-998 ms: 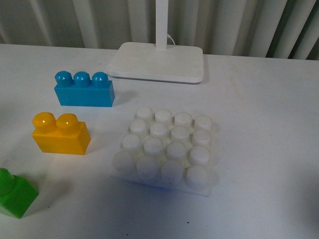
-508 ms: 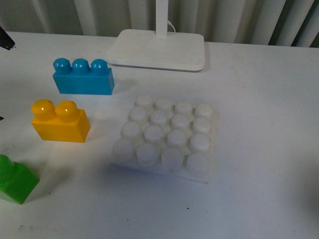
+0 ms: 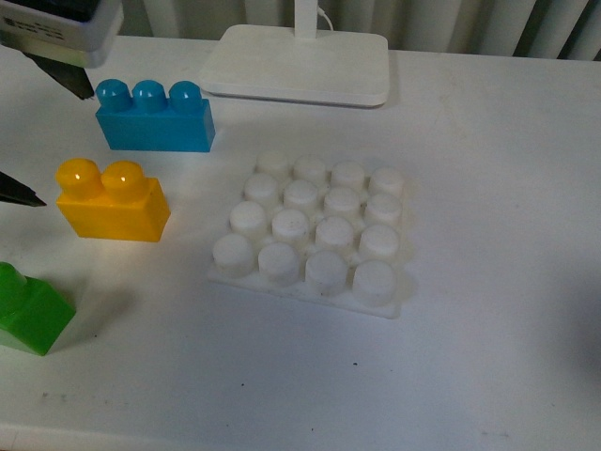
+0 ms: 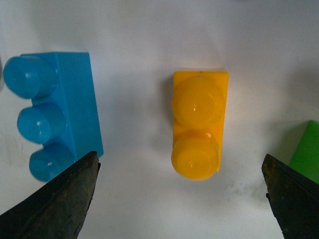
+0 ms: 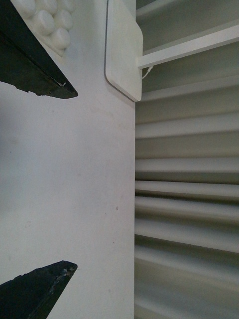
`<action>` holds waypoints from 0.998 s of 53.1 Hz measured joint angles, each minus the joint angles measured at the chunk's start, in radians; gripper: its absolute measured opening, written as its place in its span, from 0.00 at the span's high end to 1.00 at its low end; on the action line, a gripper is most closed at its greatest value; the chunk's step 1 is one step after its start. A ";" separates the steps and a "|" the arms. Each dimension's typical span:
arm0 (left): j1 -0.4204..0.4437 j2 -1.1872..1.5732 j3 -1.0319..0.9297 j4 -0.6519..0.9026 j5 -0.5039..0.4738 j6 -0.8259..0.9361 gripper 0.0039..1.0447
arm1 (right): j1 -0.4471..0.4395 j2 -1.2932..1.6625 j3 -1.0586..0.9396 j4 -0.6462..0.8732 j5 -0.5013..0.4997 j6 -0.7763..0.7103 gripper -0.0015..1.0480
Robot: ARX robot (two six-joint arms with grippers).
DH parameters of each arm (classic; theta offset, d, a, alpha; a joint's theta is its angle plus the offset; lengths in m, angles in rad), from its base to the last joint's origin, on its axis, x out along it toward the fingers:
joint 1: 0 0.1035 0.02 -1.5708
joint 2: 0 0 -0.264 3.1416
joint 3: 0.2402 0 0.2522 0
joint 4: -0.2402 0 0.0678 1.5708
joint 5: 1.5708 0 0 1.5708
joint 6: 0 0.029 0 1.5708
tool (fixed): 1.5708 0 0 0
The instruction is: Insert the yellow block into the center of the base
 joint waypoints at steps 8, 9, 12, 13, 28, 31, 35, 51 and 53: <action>-0.025 0.047 0.016 0.005 -0.002 -0.001 0.06 | 0.000 0.000 0.000 0.000 0.000 0.000 0.09; -0.026 0.050 0.018 0.005 -0.002 -0.002 0.06 | 0.000 0.000 0.000 0.000 0.000 0.000 0.09; -0.032 0.062 0.020 0.007 -0.002 -0.003 0.06 | 0.000 0.000 0.000 0.000 0.000 0.000 0.09; -0.035 0.066 0.020 0.010 -0.002 -0.003 0.06 | 0.000 0.000 0.000 0.000 0.000 0.000 0.09; -0.048 0.117 0.029 0.018 -0.006 -0.012 0.14 | 0.000 0.000 0.000 0.000 0.000 0.000 0.09; -0.049 0.122 0.029 0.018 -0.009 -0.012 0.21 | 0.000 0.000 0.000 0.000 0.000 0.000 0.09; -0.051 0.127 0.029 0.018 -0.014 -0.013 0.31 | 0.000 0.000 0.000 0.000 0.000 0.000 0.09; -0.064 0.131 0.045 -0.041 0.003 -0.035 0.69 | 0.000 0.000 0.000 0.000 0.000 0.000 0.09; -0.069 0.130 0.050 -0.051 0.014 -0.039 0.70 | 0.000 0.000 0.000 0.000 0.000 0.000 0.09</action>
